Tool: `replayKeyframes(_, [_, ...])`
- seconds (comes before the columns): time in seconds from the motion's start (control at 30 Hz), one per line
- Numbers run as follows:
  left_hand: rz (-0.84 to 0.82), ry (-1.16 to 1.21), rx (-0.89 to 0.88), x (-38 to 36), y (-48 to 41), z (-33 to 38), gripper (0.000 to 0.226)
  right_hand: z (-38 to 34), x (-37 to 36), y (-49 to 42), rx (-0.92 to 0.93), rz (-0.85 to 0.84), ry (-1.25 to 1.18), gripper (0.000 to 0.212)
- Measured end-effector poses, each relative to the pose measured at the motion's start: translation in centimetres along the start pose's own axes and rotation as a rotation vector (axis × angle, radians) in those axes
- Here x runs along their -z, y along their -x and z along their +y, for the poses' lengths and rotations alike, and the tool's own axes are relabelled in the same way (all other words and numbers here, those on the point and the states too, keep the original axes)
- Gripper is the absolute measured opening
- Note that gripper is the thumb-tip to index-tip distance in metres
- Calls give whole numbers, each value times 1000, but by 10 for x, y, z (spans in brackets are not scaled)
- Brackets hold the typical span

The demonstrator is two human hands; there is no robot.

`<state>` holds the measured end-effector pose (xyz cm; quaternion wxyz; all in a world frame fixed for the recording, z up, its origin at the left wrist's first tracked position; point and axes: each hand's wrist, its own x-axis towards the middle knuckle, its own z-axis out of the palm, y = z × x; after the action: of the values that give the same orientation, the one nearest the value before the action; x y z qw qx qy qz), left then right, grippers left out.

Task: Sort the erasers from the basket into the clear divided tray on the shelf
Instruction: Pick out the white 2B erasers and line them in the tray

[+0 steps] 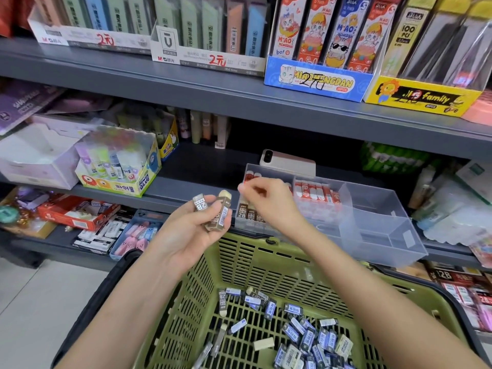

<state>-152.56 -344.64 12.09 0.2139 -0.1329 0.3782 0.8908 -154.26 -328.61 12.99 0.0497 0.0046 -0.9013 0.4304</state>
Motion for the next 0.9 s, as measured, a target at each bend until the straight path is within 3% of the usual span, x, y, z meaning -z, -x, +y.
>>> replayKeyframes(0.07, [4, -65, -52, 0, 0, -2, 37, -12, 7, 10, -27, -115, -225, 29])
replayKeyframes(0.17, [-7, -224, -136, -1, 1, -7, 41, -22, 9, 20, -35, -197, -252, 21])
replayKeyframes(0.3, [1, -190, -168, -2, 1, -7, 15, -15, 20, 9, -182, -126, -503, 16])
replayKeyframes(0.37, [66, -97, -140, -2, -1, -3, 16, -4, 32, -1, -270, -42, -550, 18])
replayKeyframes(0.53, [85, -181, -133, 3, -2, -2, 20, 20, 28, -11, -345, -76, -133, 20])
replayKeyframes(0.67, [34, -349, -155, 5, 0, -6, 13, 22, 14, -13, -330, -111, -90, 20])
replayKeyframes(0.8, [25, -476, -168, 7, -1, -7, 14, 23, 3, -14, -317, -99, 9, 7])
replayKeyframes(0.9, [66, -474, -168, 7, 0, -8, 26, 24, 1, -13, -296, -109, 95, 14])
